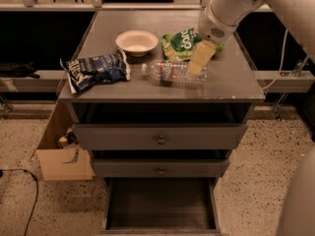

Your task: Place water bottle into bottom drawer

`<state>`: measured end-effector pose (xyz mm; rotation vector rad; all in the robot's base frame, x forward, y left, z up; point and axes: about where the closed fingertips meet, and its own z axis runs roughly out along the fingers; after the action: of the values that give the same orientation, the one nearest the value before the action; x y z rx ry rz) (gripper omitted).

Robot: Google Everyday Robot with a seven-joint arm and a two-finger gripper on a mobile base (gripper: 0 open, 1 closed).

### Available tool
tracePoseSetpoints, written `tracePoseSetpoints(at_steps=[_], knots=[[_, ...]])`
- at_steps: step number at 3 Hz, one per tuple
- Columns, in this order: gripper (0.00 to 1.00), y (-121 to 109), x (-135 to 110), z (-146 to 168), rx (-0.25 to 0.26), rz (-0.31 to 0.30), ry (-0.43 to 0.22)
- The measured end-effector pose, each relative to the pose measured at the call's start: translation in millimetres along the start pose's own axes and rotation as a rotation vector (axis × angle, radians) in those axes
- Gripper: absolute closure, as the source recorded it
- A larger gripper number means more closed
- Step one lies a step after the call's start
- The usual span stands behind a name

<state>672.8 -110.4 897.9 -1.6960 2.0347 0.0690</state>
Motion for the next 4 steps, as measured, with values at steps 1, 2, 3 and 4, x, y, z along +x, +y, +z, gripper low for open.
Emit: tracePoseSetpoints(at_steps=[1,2,3,4], knots=[[0.0,-13,17,37,-0.033,0.04,0.009],[0.03,-12,21,64,-0.073,0.063,0.003],[0.27,-12,21,64,-0.073,0.063,0.003],[0.49,-12,21,64,-0.073,0.063,0.003]])
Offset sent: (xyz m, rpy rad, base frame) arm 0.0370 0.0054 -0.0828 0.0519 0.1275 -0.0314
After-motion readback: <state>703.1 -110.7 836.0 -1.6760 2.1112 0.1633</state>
